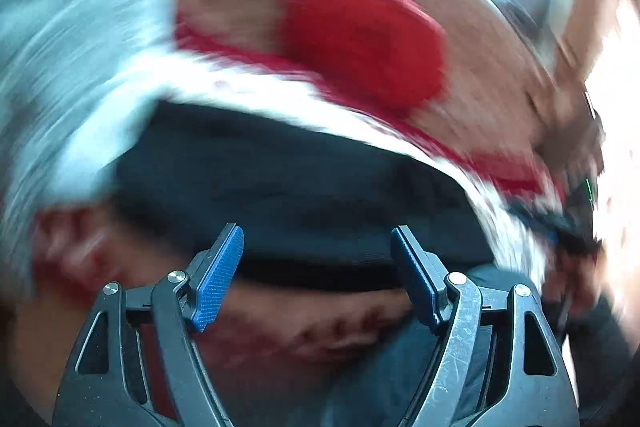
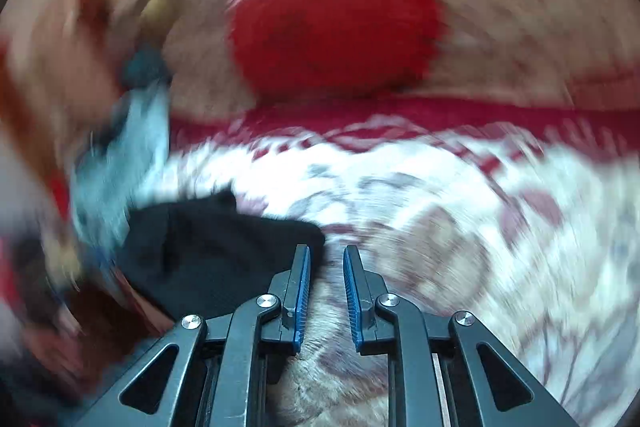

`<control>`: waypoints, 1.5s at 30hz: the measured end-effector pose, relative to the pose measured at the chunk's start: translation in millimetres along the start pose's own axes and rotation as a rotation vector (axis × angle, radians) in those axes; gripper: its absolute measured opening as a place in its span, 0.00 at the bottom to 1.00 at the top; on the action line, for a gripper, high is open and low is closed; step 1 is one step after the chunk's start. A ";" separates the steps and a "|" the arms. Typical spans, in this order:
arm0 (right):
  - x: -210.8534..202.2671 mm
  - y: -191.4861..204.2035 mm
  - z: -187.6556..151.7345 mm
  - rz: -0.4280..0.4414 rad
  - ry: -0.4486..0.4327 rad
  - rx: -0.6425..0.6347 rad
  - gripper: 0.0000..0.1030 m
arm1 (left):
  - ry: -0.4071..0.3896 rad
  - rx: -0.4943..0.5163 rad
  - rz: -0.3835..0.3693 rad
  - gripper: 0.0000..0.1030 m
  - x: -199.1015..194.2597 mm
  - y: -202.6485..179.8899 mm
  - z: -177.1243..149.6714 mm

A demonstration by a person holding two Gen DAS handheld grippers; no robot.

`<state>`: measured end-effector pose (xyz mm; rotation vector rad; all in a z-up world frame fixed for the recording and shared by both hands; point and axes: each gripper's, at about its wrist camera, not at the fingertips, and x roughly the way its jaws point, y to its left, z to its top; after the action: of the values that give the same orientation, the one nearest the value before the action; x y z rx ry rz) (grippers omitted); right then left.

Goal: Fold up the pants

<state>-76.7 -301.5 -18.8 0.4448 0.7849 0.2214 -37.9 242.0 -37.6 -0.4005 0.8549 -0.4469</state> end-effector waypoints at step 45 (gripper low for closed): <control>-19.6 -24.2 -8.2 0.179 -0.135 0.157 0.17 | -0.171 0.539 -0.111 0.08 -9.2 -132.0 23.3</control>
<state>-95.5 -327.3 -22.8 0.6730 0.6321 0.2943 -53.0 140.1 48.7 0.0134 0.5190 -0.7112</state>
